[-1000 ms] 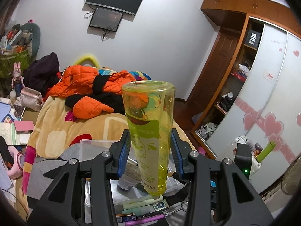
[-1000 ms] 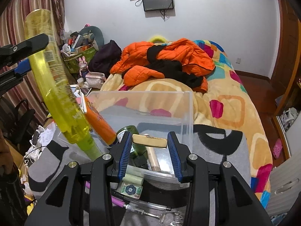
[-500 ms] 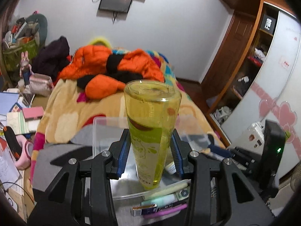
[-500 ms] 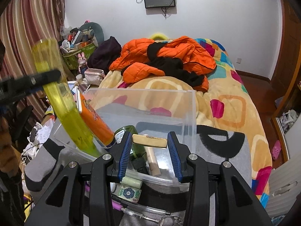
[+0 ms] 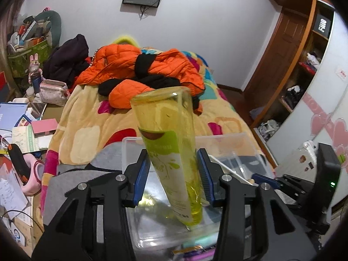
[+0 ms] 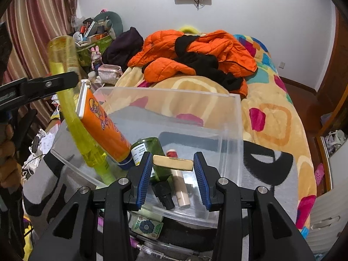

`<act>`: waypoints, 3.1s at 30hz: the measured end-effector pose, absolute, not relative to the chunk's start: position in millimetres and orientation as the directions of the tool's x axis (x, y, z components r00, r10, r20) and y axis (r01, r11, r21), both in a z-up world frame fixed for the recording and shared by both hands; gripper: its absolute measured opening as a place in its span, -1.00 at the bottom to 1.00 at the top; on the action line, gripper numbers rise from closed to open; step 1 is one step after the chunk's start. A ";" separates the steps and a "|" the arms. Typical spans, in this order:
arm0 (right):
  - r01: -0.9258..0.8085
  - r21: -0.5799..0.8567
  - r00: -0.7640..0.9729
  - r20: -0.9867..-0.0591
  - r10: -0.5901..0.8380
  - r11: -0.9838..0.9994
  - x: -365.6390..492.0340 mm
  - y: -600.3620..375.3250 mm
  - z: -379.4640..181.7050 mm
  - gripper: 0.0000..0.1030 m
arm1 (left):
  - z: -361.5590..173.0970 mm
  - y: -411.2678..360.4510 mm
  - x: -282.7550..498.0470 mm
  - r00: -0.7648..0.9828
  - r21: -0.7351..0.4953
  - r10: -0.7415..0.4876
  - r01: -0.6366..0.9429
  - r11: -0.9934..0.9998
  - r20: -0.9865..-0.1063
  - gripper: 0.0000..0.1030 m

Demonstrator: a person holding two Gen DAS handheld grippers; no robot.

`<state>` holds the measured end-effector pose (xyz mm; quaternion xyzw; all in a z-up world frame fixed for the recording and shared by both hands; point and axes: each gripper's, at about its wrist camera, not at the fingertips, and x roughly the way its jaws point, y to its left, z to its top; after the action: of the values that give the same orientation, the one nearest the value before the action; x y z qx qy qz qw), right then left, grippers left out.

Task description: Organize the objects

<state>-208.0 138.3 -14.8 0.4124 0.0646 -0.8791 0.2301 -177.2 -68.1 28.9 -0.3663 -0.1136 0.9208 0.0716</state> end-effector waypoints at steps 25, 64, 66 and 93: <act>0.448 0.095 -0.502 -0.796 -0.338 -0.889 -217.4 133.4 -25.3 -0.25 | -8.2 -76.2 -211.9 -0.644 -0.184 0.127 0.021 -0.983 -0.755 0.04; 0.442 0.185 -0.481 -0.777 -0.406 -0.878 -141.2 179.8 -29.7 0.14 | -21.3 -32.0 -83.6 -0.607 -0.128 0.158 -0.092 -0.987 -0.778 0.48; 0.425 0.204 -0.457 -0.793 -0.403 -0.882 -144.0 179.6 -41.4 0.14 | -36.1 -28.9 -86.1 -0.576 -0.124 0.147 -0.081 -0.989 -0.804 0.48; 0.405 0.058 -0.487 -0.831 -0.269 -0.912 -152.7 144.7 -74.1 -0.36 | -76.3 -20.6 -94.1 -0.530 -0.175 0.168 -0.037 -0.984 -0.831 0.04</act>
<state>-152.7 144.7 -74.1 0.4670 0.0732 -0.8591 0.1962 -94.1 -20.6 -76.3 -0.4812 -0.0679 0.8720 0.0590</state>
